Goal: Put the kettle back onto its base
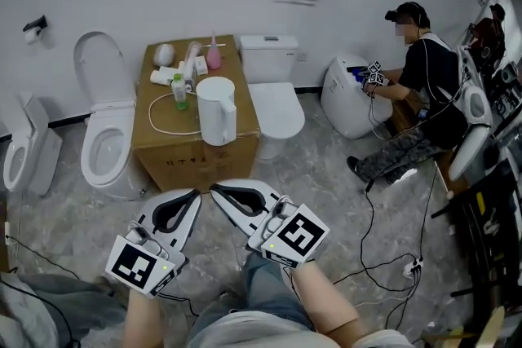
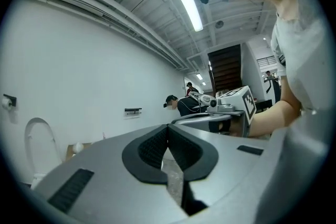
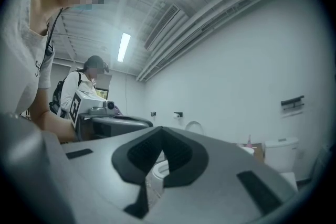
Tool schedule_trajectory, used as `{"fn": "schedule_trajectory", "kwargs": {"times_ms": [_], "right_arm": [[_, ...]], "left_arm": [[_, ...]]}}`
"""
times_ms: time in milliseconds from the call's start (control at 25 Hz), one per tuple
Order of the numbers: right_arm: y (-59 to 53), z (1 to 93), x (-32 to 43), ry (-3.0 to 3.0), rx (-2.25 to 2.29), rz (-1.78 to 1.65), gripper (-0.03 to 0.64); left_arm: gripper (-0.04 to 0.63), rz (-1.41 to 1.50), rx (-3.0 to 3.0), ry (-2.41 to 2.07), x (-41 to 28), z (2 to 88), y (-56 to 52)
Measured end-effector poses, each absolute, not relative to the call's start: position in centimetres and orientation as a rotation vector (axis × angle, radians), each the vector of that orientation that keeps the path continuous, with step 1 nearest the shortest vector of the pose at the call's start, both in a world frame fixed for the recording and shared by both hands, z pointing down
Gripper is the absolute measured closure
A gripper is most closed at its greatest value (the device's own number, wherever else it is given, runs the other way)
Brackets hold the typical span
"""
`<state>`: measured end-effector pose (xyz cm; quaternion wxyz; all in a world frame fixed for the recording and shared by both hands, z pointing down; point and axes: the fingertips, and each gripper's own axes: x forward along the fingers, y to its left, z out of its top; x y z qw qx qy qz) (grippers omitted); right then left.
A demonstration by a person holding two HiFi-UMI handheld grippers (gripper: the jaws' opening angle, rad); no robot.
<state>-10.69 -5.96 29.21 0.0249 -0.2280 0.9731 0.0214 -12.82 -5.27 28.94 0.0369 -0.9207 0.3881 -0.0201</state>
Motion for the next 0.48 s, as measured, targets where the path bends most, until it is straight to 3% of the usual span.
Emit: {"fn": "schedule_trajectory", "kwargs": {"times_ms": [480], "right_arm": [[-1.5,28.1,-9.5,2.992,-0.762,0.112,0.609]], "left_arm": [[0.586,-0.044,-2.821,1.151,-12.0,27.7,-1.0]]}}
